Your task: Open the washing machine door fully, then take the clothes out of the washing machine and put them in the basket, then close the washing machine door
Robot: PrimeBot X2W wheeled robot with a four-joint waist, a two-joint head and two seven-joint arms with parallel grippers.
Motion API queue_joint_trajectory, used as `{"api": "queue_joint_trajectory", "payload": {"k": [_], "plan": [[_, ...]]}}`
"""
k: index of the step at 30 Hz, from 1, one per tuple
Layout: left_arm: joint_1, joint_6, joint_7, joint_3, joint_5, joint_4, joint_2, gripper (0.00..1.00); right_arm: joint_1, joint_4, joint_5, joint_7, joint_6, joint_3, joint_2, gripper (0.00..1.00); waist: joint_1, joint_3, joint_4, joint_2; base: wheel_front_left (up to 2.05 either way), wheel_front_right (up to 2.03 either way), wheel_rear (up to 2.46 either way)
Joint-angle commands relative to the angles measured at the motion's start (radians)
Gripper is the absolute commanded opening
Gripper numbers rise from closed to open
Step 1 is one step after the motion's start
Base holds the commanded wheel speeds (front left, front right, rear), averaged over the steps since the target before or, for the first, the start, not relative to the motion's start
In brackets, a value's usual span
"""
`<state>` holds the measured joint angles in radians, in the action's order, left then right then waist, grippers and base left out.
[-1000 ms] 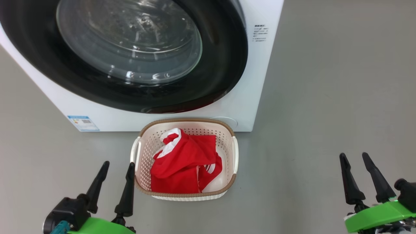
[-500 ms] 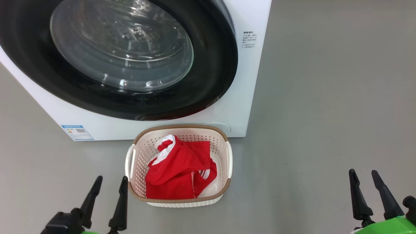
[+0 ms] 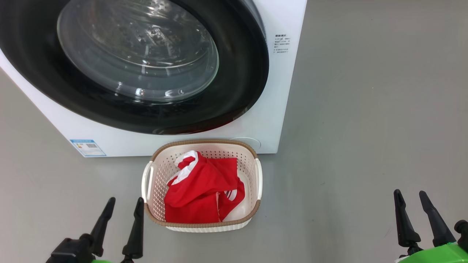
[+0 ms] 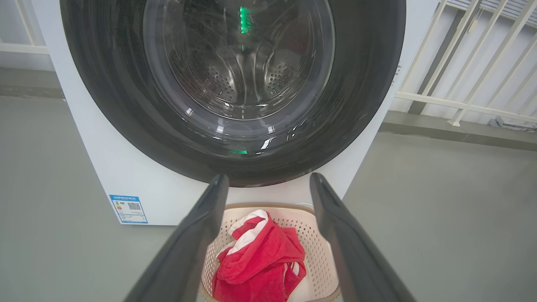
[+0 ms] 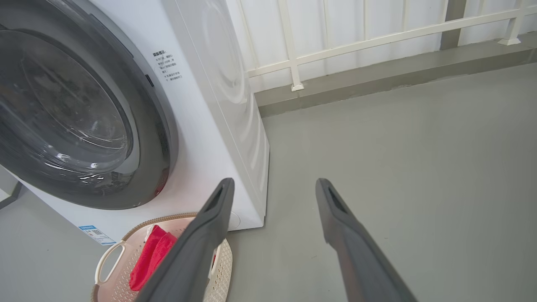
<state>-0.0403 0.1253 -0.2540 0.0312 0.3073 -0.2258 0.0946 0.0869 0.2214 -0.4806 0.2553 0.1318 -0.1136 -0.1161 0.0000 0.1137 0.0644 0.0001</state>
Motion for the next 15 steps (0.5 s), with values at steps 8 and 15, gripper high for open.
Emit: {"api": "queue_joint_trajectory", "payload": {"k": [8,15], "plan": [[0.0,-0.001,0.001,-0.006,0.002,0.001,-0.012,0.0,0.0,0.01,-0.001,0.0,0.0,0.002,0.004,0.0,0.0,-0.007,0.001,-0.0001,0.0,0.0,0.0],[0.007,-0.001,0.019,0.0,0.055,-0.038,-0.026,0.0,-0.004,0.049,-0.046,-0.014,0.0,0.006,0.029,0.0,0.0014,-0.011,-0.001,-0.0001,0.0,0.0,0.0]]}}
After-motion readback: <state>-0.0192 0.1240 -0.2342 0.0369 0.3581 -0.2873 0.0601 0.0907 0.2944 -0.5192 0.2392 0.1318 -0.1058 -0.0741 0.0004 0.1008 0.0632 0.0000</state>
